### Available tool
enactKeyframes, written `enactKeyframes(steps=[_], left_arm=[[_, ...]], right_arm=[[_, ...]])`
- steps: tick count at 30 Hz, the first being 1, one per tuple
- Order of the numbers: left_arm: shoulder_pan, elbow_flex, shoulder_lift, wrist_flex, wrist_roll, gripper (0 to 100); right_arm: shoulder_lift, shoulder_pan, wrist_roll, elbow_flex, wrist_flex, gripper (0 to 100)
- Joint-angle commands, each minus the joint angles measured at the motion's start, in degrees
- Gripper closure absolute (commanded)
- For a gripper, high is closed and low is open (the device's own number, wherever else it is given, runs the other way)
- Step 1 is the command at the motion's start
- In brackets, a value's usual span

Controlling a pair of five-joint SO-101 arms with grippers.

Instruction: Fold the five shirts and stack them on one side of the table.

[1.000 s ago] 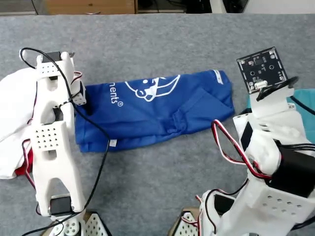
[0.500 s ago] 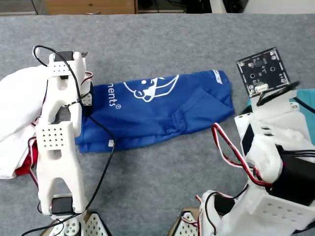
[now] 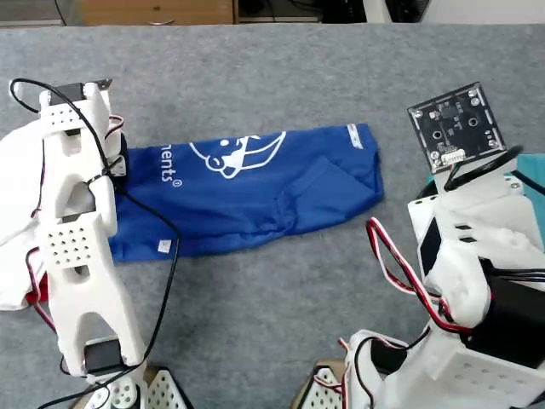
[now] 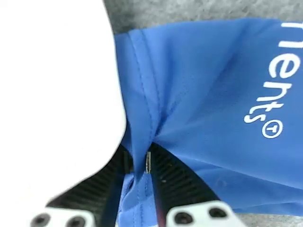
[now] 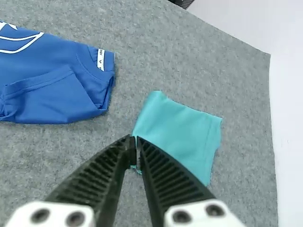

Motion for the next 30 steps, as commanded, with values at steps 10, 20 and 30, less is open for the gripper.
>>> enactKeyframes(steps=[10,20,30], left_arm=[[14.7,14.4,-22.4,0.8,3.6,98],[32.3,17.2,-30.5,0.7,11.8,98],[46.2,6.9,-30.4,0.6,17.3,98]], right_arm=[[-0.4,-0.2,0.7,-2.1,0.9,97.2],[-7.3,-0.3,0.7,-0.9,0.8,97.2],[-18.2,-0.3,0.7,9.4,0.8,97.2]])
